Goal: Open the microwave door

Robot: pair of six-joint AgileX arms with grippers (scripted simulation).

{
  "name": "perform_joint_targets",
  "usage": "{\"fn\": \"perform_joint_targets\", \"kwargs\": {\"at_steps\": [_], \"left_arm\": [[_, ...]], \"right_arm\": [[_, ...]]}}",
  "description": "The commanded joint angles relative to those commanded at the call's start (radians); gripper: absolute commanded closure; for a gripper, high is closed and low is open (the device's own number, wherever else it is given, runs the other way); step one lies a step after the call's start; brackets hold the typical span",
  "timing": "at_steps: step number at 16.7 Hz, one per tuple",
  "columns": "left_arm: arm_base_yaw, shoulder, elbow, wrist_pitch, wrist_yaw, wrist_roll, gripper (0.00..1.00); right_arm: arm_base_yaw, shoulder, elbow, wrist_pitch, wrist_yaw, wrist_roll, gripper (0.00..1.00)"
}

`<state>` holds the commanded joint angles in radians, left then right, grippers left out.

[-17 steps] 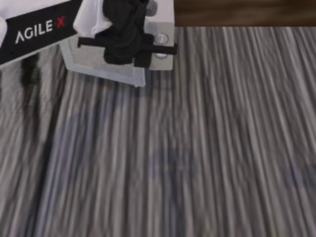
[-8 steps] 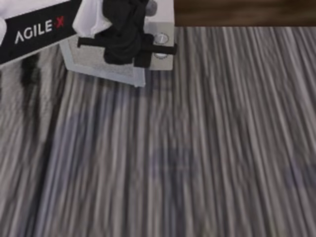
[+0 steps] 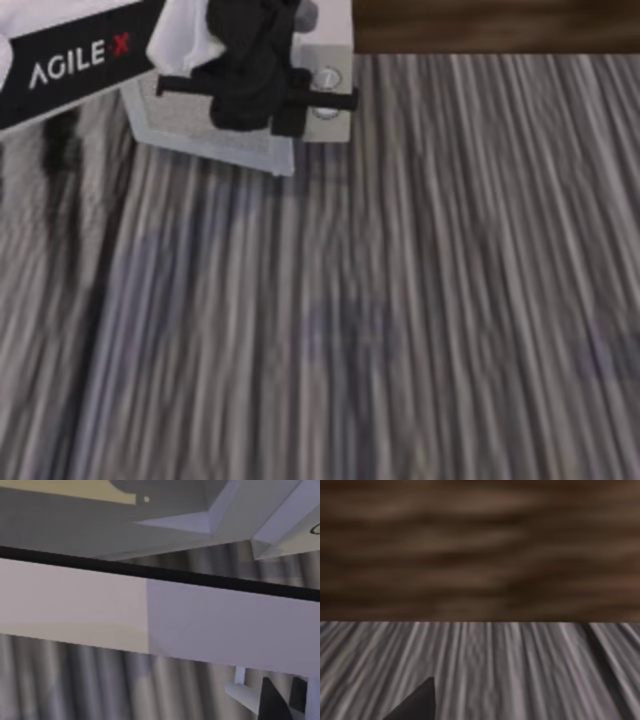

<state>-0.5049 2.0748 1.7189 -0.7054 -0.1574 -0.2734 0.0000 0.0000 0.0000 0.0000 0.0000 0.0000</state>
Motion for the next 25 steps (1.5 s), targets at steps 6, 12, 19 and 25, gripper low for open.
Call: {"fn": "perform_joint_targets", "kwargs": {"at_steps": [6, 12, 19, 25], "left_arm": [[0.000, 0.000, 0.000, 0.000, 0.000, 0.000, 1.00], [0.013, -0.052, -0.085, 0.034, 0.042, 0.071, 1.00], [0.022, -0.080, -0.119, 0.053, 0.059, 0.107, 1.00], [0.022, -0.080, -0.119, 0.053, 0.059, 0.107, 1.00]], "right_arm": [[0.000, 0.000, 0.000, 0.000, 0.000, 0.000, 0.00], [0.000, 0.000, 0.000, 0.000, 0.000, 0.000, 0.00], [0.000, 0.000, 0.000, 0.000, 0.000, 0.000, 0.00], [0.000, 0.000, 0.000, 0.000, 0.000, 0.000, 0.00]]}}
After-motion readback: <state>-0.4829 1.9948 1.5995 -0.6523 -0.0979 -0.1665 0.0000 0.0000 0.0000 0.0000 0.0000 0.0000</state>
